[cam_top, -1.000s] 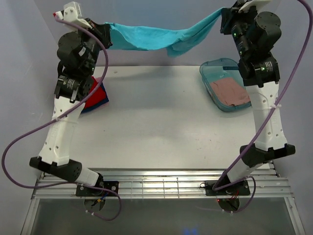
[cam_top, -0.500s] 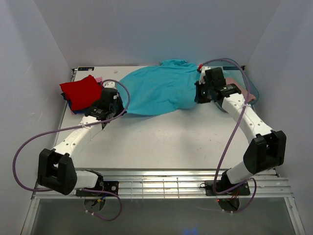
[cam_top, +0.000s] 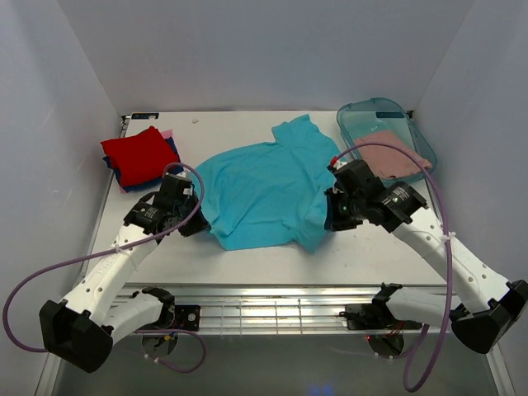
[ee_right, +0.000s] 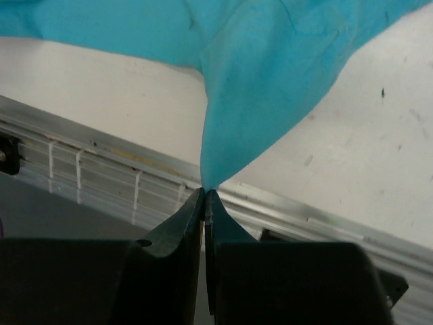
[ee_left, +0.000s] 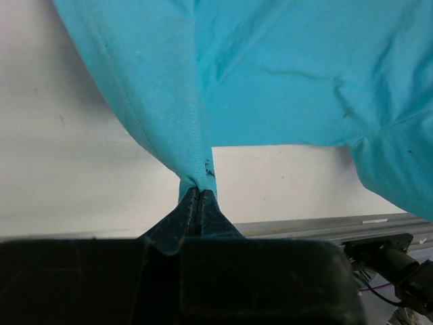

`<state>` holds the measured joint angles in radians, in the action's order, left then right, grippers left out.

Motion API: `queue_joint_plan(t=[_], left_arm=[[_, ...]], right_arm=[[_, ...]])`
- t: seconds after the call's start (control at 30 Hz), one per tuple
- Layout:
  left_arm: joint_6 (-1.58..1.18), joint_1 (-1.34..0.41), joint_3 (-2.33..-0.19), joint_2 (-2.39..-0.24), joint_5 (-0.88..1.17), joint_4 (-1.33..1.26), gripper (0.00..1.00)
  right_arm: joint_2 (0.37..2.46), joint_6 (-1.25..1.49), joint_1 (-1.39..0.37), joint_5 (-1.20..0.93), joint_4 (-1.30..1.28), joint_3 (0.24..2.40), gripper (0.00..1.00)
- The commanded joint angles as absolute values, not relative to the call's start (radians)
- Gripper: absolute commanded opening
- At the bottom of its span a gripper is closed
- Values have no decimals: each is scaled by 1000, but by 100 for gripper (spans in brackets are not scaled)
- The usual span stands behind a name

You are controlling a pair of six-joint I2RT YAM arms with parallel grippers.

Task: Fold and stack the t-shirts
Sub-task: Flatten out the tshirt

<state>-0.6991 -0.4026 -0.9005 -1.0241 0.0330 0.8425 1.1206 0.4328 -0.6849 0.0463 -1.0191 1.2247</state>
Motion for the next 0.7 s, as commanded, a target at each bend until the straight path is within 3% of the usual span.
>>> queue_joint_plan(t=[0.0, 0.13, 0.23, 0.27, 0.3, 0.33, 0.37, 0.4, 0.53, 0.6, 0.63, 0.67], left_arm=[[-730, -407, -891, -988, 28, 1029, 0], [-736, -407, -926, -1006, -31, 1117, 2], [-752, -407, -986, -1023, -103, 1207, 42], [-756, -407, -1008, -1026, -127, 1253, 50], [-771, -407, -1034, -1026, -188, 1278, 58], [-779, -407, -1089, -1026, -219, 1314, 72], [-784, -407, -1118, -1025, -250, 1333, 83], [-793, -407, -1152, -1032, -306, 1350, 87], [-793, -407, -1235, -1066, -360, 1321, 86], [-784, -407, -1207, -1106, -348, 1267, 76], [-775, -407, -1189, -1120, -335, 1199, 49], [-770, -407, -1145, -1133, -330, 1160, 32]], right_arm=[[1065, 592, -751, 87, -1166, 1171, 8], [1019, 661, -823, 95, -1265, 1143, 8], [991, 707, -857, 86, -1312, 1100, 12], [979, 730, -865, 77, -1310, 1089, 29], [957, 782, -879, 81, -1310, 1077, 40], [951, 801, -902, 92, -1312, 1077, 62], [945, 810, -907, 112, -1312, 1078, 71], [946, 819, -910, 124, -1310, 1095, 73], [995, 786, -911, 242, -1284, 1159, 74], [1041, 746, -911, 281, -1237, 1167, 70], [1055, 730, -911, 305, -1204, 1157, 54], [1083, 718, -910, 352, -1133, 1148, 42]])
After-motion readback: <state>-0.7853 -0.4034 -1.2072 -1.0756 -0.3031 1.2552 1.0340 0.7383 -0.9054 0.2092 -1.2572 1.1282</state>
